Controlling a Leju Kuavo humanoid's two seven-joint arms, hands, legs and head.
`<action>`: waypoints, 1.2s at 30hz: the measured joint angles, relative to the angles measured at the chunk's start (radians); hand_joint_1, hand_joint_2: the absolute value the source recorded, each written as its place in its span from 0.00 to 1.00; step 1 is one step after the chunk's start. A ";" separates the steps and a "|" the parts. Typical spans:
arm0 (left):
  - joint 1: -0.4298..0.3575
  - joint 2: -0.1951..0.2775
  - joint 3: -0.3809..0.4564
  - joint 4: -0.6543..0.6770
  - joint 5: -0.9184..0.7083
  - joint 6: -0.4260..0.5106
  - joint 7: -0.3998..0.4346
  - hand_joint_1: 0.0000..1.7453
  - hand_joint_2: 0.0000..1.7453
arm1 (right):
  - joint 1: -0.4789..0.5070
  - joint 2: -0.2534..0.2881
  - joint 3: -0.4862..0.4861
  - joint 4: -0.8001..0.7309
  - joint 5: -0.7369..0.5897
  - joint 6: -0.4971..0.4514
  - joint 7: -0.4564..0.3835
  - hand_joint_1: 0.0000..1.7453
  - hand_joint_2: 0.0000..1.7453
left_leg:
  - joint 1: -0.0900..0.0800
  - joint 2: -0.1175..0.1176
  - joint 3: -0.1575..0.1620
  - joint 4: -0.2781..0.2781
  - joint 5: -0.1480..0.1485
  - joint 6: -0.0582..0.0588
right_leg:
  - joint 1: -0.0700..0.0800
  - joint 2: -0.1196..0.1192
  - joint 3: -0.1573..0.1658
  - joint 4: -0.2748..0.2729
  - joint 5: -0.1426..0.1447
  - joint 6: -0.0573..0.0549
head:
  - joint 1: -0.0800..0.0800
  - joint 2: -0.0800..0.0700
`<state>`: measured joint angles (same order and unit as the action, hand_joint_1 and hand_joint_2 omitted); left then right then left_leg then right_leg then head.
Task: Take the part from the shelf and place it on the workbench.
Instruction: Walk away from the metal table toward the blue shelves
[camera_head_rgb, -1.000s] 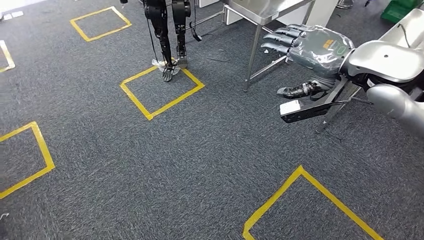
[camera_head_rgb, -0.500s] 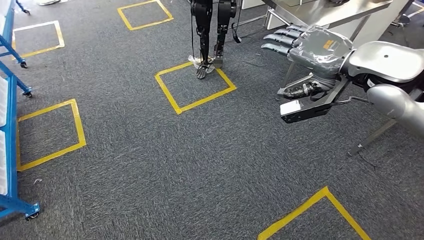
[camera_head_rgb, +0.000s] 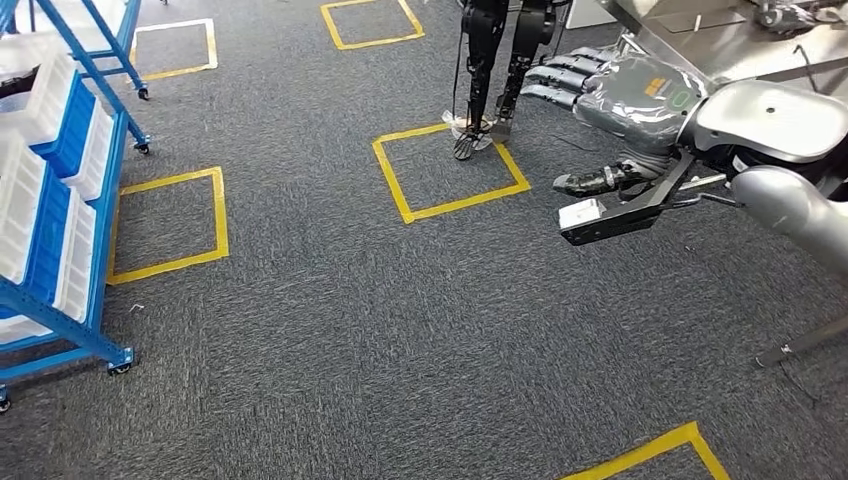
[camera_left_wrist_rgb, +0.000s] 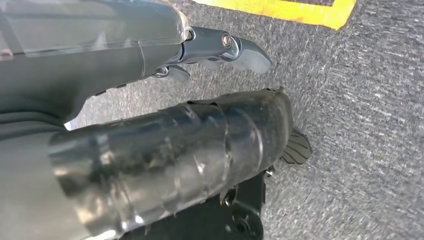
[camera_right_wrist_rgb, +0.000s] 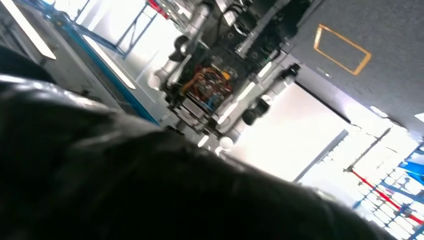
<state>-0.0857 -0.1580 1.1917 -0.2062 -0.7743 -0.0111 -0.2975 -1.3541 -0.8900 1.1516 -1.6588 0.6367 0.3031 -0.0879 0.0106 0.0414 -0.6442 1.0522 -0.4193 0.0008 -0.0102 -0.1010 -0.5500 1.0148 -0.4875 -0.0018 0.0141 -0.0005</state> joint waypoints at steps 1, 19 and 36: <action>0.000 0.000 0.000 0.000 -0.001 -0.001 -0.002 0.00 0.00 | 0.001 -0.003 0.000 -0.001 0.000 -0.001 0.000 0.00 0.00 | -0.003 0.002 0.011 -0.022 0.002 0.006 | 0.002 -0.009 0.001 0.003 -0.004 0.006 | 0.001 0.000; 0.000 -0.003 0.007 -0.001 -0.009 0.013 -0.002 0.00 0.00 | 0.057 -0.023 -0.016 -0.006 0.025 -0.020 0.003 0.00 0.00 | -0.003 -0.205 0.005 -0.034 0.017 0.020 | -0.003 0.156 -0.032 0.010 0.022 -0.005 | 0.002 0.000; -0.001 -0.003 0.018 -0.001 -0.009 0.011 -0.003 0.00 0.00 | 0.062 -0.016 -0.031 -0.015 0.041 0.004 -0.014 0.00 0.00 | -0.009 -0.040 0.029 -0.043 0.003 0.034 | 0.003 0.003 -0.019 0.037 -0.022 0.015 | 0.002 0.000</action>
<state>-0.0868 -0.1609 1.2099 -0.2068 -0.7834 0.0000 -0.3003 -1.2918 -0.9064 1.1202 -1.6734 0.6780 0.3073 -0.1022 0.0016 0.0014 -0.6152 1.0096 -0.4163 0.0348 -0.0075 -0.0980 -0.5688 1.0522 -0.5097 0.0134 0.0156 -0.0005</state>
